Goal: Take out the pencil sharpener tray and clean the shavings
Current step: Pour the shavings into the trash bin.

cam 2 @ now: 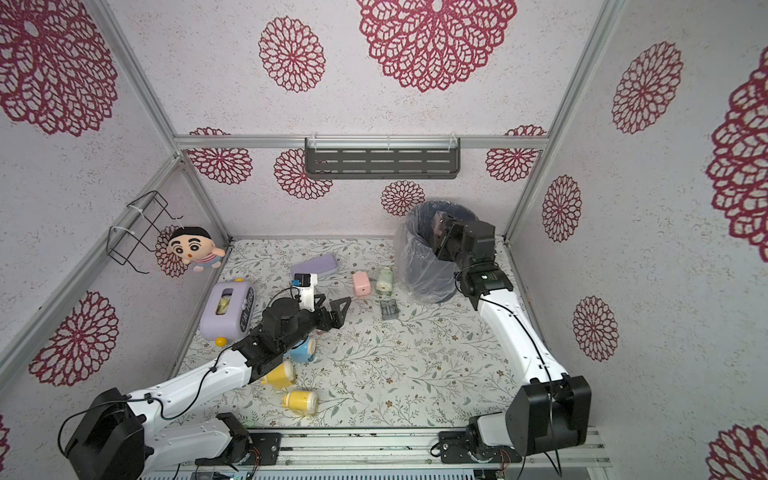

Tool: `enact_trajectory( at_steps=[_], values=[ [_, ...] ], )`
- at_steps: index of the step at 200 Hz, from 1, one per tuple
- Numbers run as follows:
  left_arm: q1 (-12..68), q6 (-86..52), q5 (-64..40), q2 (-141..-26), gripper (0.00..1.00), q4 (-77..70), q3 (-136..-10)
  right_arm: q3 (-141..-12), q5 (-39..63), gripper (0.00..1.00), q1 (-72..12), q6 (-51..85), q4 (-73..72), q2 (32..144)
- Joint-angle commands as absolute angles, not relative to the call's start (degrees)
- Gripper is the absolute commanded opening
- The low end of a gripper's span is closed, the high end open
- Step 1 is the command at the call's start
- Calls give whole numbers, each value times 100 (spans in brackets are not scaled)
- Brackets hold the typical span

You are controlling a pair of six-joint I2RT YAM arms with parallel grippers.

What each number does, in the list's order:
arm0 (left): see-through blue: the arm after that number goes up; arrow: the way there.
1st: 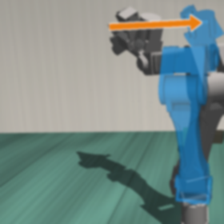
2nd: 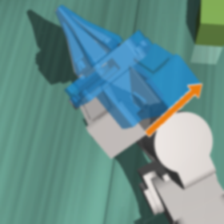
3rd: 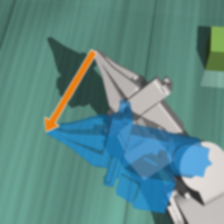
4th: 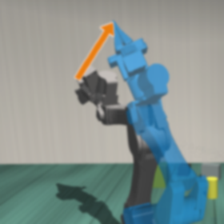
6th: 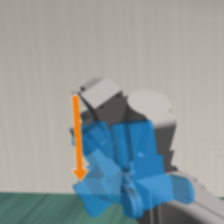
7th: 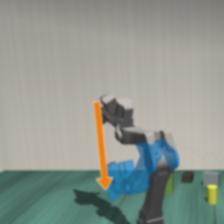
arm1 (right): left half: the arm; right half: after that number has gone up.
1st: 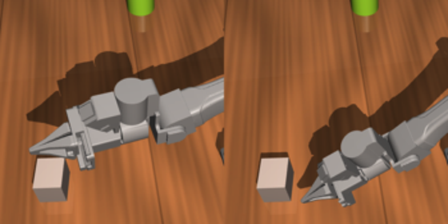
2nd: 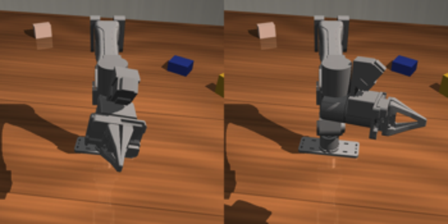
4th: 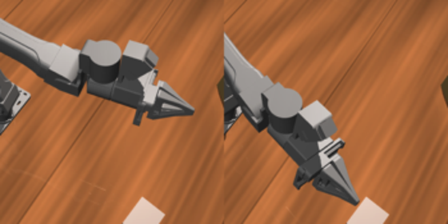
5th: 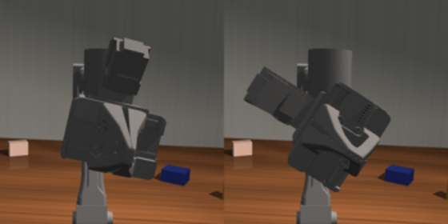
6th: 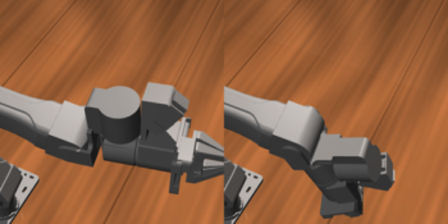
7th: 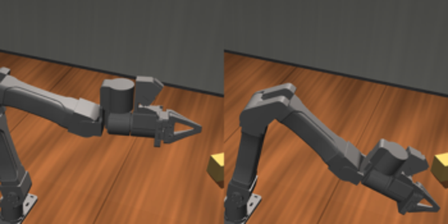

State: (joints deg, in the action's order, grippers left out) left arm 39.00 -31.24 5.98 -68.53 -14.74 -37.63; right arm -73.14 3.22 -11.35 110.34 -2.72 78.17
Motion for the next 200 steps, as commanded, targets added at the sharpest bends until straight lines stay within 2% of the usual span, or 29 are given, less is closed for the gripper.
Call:
enact_trajectory(
  at_steps=[1, 52, 83, 142, 174, 200],
  values=[
    [3999, -3026, 656, -6842, 97, -1670, -3696, -7418, 289, 46, -1115, 10819, -297, 7641],
    [4017, -3005, 658, -6865, 97, -1681, -3694, -6596, 377, 46, -1055, 10978, -689, 7643],
    [4017, -3011, 657, -6811, 97, -1670, -3689, -6792, 495, 46, -1042, 10546, -672, 7659],
    [4011, -2845, 810, -6252, 97, -1503, -3605, -7905, 812, 46, -1006, 7428, 438, 7632],
    [4017, -2805, 993, -6142, 97, -1490, -3543, -7756, 1054, 44, -1279, 5754, 590, 7443],
    [4017, -2823, 1182, -6096, 97, -1624, -3416, -7325, 648, 44, -1930, 4485, 653, 7089]
  ],
)
